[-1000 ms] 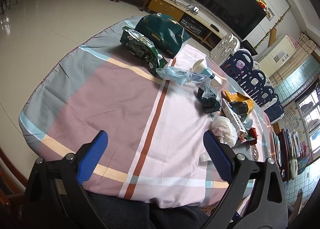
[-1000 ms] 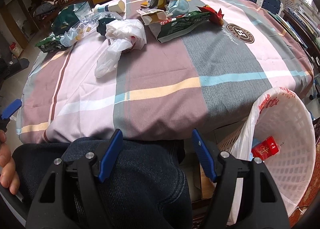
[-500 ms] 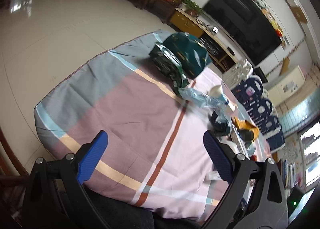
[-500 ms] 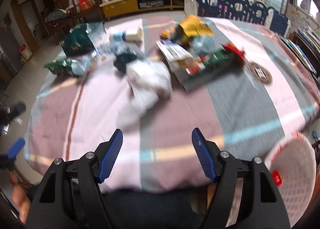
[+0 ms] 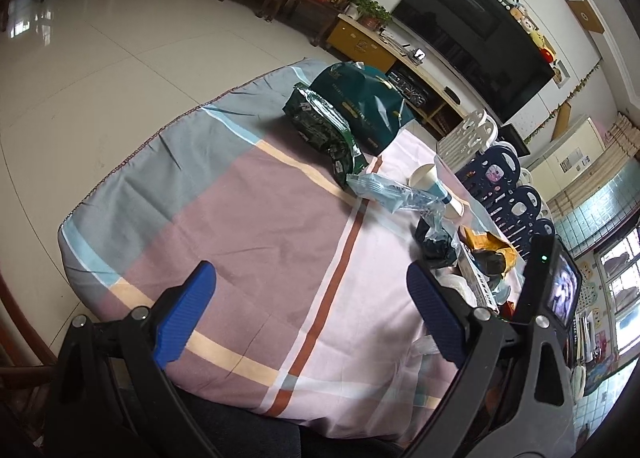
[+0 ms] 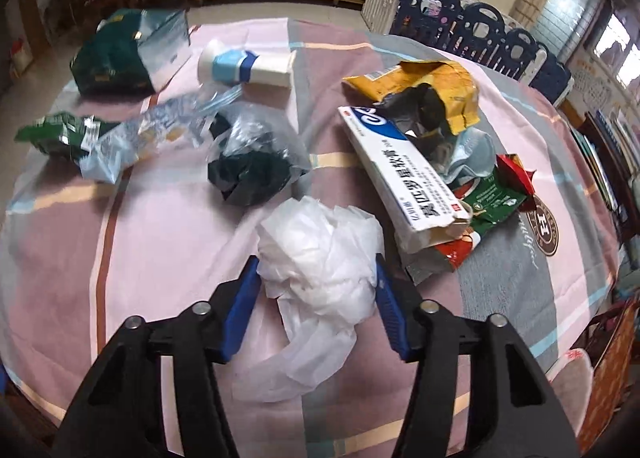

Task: Collect trash
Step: 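Grasp the white crumpled plastic bag on the tablecloth with the right tool, then grasp the green snack packet with the left tool while the right tool holds the white bag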

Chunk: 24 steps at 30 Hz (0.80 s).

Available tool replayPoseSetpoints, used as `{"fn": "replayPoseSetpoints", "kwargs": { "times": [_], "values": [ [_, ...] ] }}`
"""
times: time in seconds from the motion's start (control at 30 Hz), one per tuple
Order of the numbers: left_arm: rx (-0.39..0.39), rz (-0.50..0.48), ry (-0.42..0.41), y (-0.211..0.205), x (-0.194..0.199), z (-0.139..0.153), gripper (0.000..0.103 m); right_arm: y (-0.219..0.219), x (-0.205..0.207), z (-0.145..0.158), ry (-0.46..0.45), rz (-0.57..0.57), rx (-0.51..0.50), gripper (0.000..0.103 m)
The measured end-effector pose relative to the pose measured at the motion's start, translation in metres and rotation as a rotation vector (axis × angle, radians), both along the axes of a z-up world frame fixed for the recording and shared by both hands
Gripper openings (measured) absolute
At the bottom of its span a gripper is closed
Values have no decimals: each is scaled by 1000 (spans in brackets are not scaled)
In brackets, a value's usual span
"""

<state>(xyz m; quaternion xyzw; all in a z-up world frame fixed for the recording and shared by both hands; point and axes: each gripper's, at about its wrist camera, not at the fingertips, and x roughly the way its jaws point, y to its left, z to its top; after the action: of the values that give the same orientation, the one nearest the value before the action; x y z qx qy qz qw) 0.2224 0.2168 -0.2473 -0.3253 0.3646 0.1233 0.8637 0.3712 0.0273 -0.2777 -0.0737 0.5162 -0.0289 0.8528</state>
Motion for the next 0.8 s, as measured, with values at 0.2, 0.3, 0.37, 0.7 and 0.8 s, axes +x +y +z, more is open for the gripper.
{"fn": "replayPoseSetpoints", "kwargs": {
  "times": [0.2,0.3,0.37,0.7,0.8],
  "values": [
    [-28,10,3,5,-1,-3,96,-6,-12,15,-84,-21,21,22],
    [-38,15,6,7,-2,-4,96,-13,-38,31,-99,-34,170,21],
    [-49,18,9,8,-2,-5,96,-11,-57,38,-110,-29,238,21],
    [-44,20,25,8,-2,-7,96,-11,-97,37,-163,-21,324,21],
    [-35,20,31,6,-1,-6,96,-13,-100,38,-172,-22,340,21]
  ]
}}
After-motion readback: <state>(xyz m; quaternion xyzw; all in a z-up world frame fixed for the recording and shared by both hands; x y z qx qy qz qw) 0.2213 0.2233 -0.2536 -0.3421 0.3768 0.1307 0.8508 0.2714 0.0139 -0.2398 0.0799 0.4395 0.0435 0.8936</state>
